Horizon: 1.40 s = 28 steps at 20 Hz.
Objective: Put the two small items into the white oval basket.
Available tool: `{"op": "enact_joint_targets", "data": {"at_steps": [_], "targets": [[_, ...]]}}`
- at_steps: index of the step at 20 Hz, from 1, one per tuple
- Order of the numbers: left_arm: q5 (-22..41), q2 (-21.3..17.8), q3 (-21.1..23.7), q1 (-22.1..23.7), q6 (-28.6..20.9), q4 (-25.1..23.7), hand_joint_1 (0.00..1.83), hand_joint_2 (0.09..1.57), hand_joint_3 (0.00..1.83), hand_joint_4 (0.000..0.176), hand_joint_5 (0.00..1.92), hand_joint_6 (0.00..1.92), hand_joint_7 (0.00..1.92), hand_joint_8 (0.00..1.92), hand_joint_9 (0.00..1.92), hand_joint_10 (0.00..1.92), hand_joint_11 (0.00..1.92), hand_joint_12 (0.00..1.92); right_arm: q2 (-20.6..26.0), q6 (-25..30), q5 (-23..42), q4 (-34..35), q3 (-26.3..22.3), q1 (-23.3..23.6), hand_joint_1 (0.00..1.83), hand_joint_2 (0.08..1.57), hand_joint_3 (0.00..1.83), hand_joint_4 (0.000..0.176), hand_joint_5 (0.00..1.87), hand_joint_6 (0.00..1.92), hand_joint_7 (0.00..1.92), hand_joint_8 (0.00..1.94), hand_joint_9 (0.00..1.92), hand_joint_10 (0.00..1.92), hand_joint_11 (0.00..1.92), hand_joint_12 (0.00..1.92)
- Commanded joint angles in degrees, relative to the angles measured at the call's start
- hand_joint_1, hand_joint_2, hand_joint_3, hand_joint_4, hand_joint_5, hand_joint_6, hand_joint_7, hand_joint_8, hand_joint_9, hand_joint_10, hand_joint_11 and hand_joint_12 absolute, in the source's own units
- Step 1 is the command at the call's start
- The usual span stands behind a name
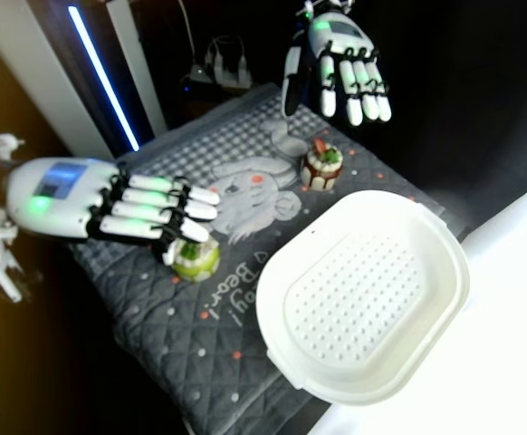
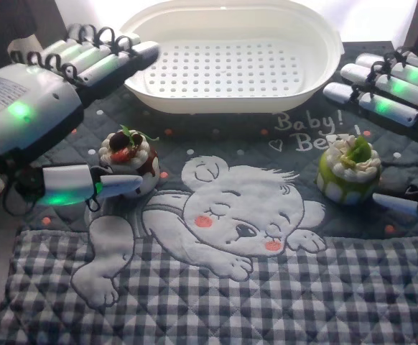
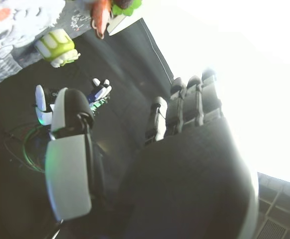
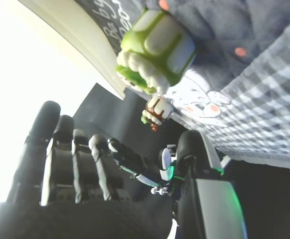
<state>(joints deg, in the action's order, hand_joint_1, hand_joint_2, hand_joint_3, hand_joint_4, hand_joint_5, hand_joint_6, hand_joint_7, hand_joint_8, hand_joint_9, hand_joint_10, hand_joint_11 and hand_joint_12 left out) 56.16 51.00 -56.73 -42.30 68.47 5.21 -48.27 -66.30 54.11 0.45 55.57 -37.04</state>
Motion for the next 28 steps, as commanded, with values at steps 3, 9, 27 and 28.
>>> {"op": "enact_joint_targets", "data": {"at_steps": [3, 9, 27, 28], "targets": [[4.19, 0.57, -0.81, 1.11, 0.18, -0.15, 0.67, 1.12, 0.01, 0.016, 0.02, 0.0, 0.0, 0.0, 0.0, 0.05, 0.0, 0.83, -0.64, -0.19, 5.23, 1.44, 1.05, 0.56, 0.69, 1.12, 0.02, 0.058, 0.0, 0.0, 0.0, 0.0, 0.0, 0.0, 0.0, 0.0], [-0.95, 3.57, -3.41, 1.7, 0.18, 1.62, 0.71, 1.11, 0.0, 0.045, 0.03, 0.0, 0.0, 0.0, 0.02, 0.01, 0.0, 0.46, -5.46, -0.17, 1.6, 3.48, 4.5, 0.6, 0.71, 1.11, 0.0, 0.034, 0.0, 0.0, 0.0, 0.0, 0.0, 0.0, 0.0, 0.0], [-2.52, 6.8, -5.49, -0.11, 0.17, 6.7, 1.42, 1.35, 0.03, 0.0, 0.41, 1.78, 0.42, 1.78, 0.5, 1.89, 0.6, 1.91, -8.28, 2.44, -3.94, 2.82, 7.65, 4.48, 1.28, 1.04, 0.66, 0.0, 0.55, 1.85, 0.57, 1.77, 0.63, 1.83, 0.75, 1.92], [-0.46, 5.81, -4.68, -0.06, 0.17, 6.32, 1.59, 1.32, 0.02, 0.0, 0.36, 1.83, 0.37, 1.81, 0.43, 1.91, 0.53, 1.92, -7.73, 2.44, -3.94, 1.91, 7.29, 6.11, 1.3, 0.95, 0.81, 0.0, 0.6, 1.87, 0.6, 1.77, 0.69, 1.82, 0.83, 1.92]]}}
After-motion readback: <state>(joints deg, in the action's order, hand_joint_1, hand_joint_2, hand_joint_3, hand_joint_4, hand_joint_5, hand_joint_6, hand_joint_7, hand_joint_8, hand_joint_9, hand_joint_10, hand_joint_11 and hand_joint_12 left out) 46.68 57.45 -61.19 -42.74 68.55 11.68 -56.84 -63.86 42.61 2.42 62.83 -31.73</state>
